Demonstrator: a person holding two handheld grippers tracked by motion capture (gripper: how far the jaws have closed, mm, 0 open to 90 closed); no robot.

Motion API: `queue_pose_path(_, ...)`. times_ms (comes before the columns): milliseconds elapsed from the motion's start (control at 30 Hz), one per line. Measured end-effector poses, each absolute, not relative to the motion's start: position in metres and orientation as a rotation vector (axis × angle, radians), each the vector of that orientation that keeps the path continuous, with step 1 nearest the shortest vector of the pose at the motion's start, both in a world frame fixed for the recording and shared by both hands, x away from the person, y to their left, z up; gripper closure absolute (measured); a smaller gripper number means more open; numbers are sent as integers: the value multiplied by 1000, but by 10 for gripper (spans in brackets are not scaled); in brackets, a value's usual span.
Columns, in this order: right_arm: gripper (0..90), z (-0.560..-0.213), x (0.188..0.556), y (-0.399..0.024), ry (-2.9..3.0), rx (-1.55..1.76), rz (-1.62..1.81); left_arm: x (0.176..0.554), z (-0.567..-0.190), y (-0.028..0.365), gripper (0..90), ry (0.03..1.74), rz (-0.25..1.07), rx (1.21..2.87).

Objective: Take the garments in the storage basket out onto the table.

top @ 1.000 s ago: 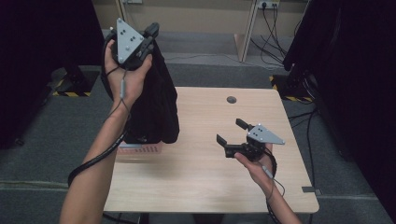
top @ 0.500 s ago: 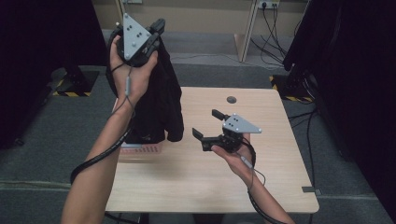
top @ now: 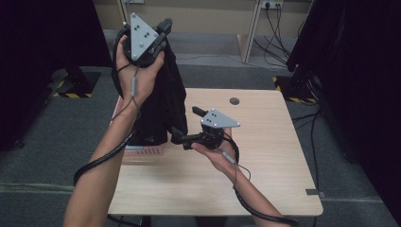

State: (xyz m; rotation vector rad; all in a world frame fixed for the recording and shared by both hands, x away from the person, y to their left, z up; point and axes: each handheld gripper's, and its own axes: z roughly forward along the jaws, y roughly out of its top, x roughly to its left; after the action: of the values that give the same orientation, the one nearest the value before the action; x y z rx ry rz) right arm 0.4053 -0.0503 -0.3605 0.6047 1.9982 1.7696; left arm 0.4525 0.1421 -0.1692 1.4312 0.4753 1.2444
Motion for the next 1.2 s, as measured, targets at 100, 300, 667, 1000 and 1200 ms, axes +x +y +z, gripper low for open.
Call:
queue_pose_path(100, 42, -360, 408, -40, 2013, 603, 1761, 453, -170, 139, 890, 471, 1244, 1440)
queue_pose_path(300, 41, -361, 413, -18, 2028, 600, 1753, 455, -174, 135, 892, 468, 1240, 1450)
queue_pose_path(667, 146, -361, 420, 11, 1978, 642, 1701, 450, -170, 127, 892, 443, 1246, 1448)
queue_pose_path(1000, 774, -359, 428, 12, 1915, 726, 1656, 447, -171, 125, 891, 429, 1242, 1447)
queue_pose_path(1200, 815, -360, 432, 7, 1870, 761, 1674, 446, -172, 130, 891, 427, 1248, 1432)
